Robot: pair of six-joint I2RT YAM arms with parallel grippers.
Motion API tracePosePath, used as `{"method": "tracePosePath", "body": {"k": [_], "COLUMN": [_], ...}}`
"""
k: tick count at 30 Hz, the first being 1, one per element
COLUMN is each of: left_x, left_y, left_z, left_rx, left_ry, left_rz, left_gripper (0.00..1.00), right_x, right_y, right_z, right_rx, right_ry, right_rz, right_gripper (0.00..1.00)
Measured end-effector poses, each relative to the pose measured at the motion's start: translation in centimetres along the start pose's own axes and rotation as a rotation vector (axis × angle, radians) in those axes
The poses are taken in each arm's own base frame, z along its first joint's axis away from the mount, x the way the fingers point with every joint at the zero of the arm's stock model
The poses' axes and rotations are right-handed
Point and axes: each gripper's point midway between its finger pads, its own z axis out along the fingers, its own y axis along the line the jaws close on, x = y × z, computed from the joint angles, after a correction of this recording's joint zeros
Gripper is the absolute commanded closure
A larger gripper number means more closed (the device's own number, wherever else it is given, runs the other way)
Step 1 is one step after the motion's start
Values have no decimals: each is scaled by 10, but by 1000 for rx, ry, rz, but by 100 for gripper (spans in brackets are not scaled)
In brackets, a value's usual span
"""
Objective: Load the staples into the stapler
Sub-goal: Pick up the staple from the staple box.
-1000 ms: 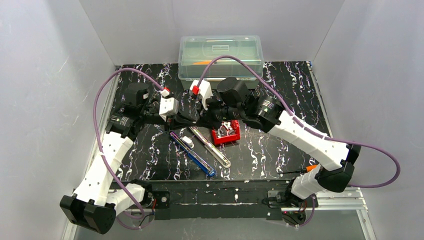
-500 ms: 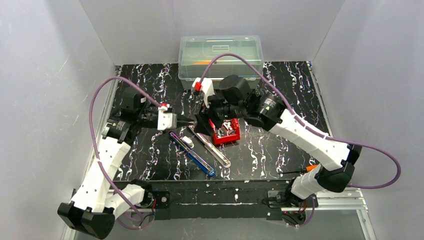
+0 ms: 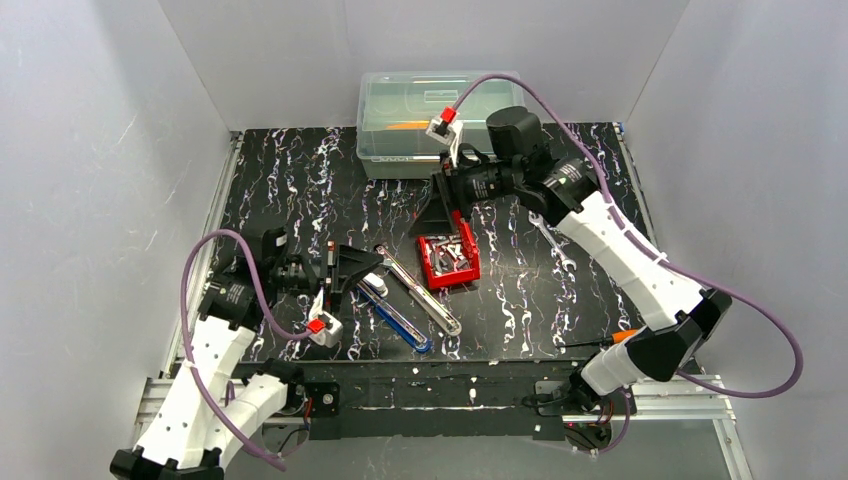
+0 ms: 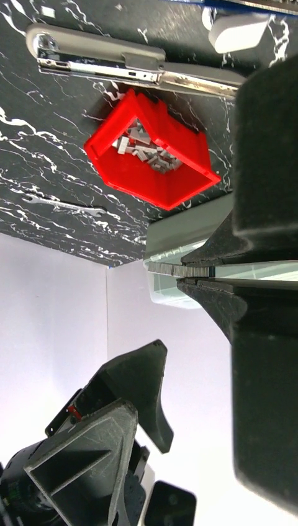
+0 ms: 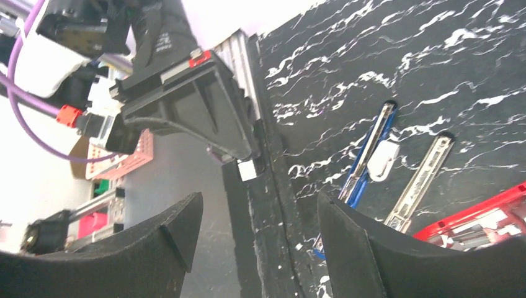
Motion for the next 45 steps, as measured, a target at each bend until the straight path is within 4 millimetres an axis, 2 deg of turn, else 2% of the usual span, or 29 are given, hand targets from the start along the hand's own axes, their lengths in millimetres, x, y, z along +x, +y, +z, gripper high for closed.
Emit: {"method": "tracePosePath", "body": {"k": [4,11,16,25,31,41,45], "left_x": [5,12,11,9,8,8,8], "left_y": [0,-3,-3,-1,-1,0,1], "left_z": [3,7,7,7,6,6,6], "left_rx": [9,19,18,13,12,12,9], "left_ry": [-5,-19,-21,-23,-23,-20,-19], "left_rz": [55,72,77,84,85,87,95], "left_gripper": [100,100,100,100,100,100,100], "right_x": [11,43,61,57,56,54,52], "right_y": [7,4,0,-9,-5,-1,-1], "right_z": [10,43,56,58,62,64,61], "right_rx": [-50,-55,-11,53,47,35,51], "right_ry": [42,180,247,241,232,222,212], "right_rz": [2,-25,-57,-126,-150,-142,-146], "right_gripper": [26,31,35,47,54,56,48]}}
